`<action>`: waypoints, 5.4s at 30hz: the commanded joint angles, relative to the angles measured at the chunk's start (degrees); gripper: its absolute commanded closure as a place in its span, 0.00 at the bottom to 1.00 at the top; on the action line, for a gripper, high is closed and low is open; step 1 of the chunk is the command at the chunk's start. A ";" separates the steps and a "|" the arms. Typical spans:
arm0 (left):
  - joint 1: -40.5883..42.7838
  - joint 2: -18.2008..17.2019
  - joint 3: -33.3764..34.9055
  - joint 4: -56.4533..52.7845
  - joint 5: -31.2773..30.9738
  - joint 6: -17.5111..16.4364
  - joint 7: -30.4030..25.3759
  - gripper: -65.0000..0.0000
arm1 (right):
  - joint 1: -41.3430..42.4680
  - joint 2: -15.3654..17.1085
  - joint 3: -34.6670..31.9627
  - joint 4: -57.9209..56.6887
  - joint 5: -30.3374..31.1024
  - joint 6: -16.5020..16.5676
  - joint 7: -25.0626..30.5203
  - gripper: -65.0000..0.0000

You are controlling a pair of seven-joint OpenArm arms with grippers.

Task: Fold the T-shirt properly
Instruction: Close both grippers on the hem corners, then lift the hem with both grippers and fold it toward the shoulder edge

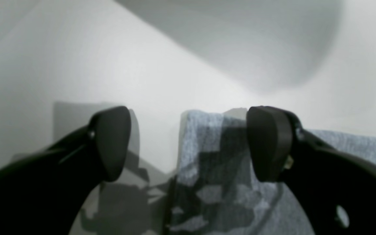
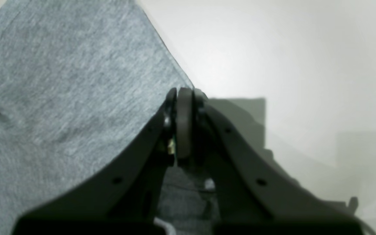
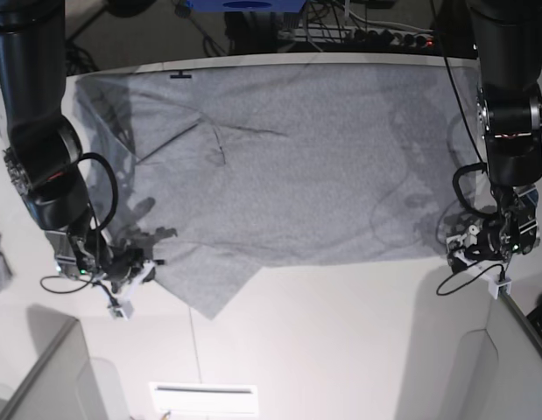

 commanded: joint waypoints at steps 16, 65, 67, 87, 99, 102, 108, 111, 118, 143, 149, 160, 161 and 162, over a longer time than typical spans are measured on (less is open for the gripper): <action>1.97 0.71 -0.75 0.29 -0.91 -0.11 1.75 1.00 | 1.79 0.59 0.16 0.32 0.09 0.04 0.56 1.00; 15.34 0.71 -11.21 39.77 -1.09 -0.11 16.60 1.00 | -5.33 6.66 7.98 15.71 0.09 0.04 8.82 1.00; 15.34 0.80 -11.21 42.05 -1.09 -0.11 17.92 1.00 | -5.77 6.66 8.25 15.71 0.09 0.04 7.59 1.00; 27.91 2.47 -18.51 58.49 -1.17 -0.20 20.82 1.00 | -12.63 9.21 17.13 26.96 0.09 0.04 1.26 1.00; 33.71 2.12 -18.69 64.82 -4.25 -0.20 20.82 1.00 | -15.70 10.70 18.09 31.45 0.27 0.04 -1.46 1.00; 34.41 1.86 -18.69 64.65 -10.93 -0.11 20.82 1.00 | -18.34 11.58 21.61 36.63 0.18 0.04 -1.73 1.00; 35.47 1.77 -18.69 65.09 -13.13 0.16 20.82 1.00 | -20.89 11.75 27.76 39.62 0.09 0.04 -6.74 1.00; 35.82 1.77 -19.04 65.17 -13.22 0.16 20.82 1.00 | -22.82 12.81 29.52 41.64 0.00 0.04 -6.74 1.00; 38.02 2.12 -26.33 73.00 -13.31 -0.02 28.30 1.00 | -25.20 13.78 29.87 45.25 0.00 0.04 -9.02 1.00; 47.86 1.86 -30.55 81.35 -13.31 -0.20 29.70 1.00 | -33.55 15.01 42.36 56.32 0.09 0.04 -18.61 1.00; 49.27 1.86 -34.33 81.44 -13.31 -3.80 29.70 1.00 | -35.66 15.10 49.39 59.31 0.09 0.04 -23.97 1.00; 51.64 2.03 -34.42 81.70 -13.31 -4.50 29.79 1.00 | -41.20 14.83 56.51 67.58 0.09 0.04 -30.21 1.00; 51.64 1.94 -34.42 81.79 -13.31 -4.50 29.79 1.00 | -41.81 14.74 57.57 68.81 0.09 0.04 -31.00 1.00; 51.64 1.94 -34.51 81.79 -13.22 -4.50 29.79 1.00 | -42.69 14.48 58.45 69.69 0.09 0.04 -31.70 1.00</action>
